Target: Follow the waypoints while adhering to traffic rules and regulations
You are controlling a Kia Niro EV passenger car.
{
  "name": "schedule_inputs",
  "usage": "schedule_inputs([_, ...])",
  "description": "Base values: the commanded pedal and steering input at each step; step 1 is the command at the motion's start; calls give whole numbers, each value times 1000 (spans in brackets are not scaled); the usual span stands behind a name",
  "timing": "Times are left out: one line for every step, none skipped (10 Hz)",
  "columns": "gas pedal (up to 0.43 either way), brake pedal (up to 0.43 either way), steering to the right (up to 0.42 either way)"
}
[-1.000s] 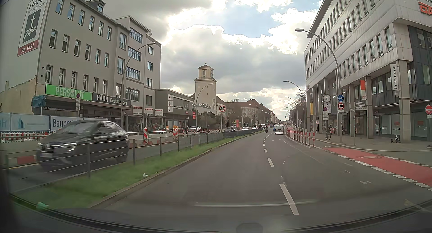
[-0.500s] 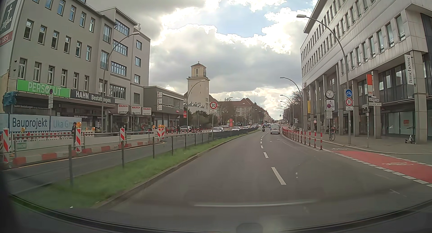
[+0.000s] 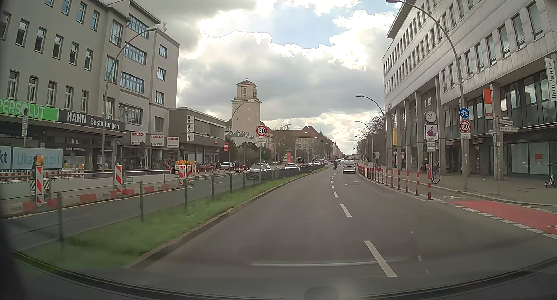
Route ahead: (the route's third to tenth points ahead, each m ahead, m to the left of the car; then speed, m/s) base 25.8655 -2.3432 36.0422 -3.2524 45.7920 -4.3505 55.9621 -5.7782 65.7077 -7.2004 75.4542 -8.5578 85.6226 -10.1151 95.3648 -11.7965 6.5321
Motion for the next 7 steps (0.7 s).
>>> schedule_inputs([47,30,31])
schedule_inputs([47,30,31])
schedule_inputs([47,30,31])
schedule_inputs([47,30,30])
schedule_inputs([47,30,30])
schedule_inputs([47,30,28])
schedule_inputs([59,30,28])
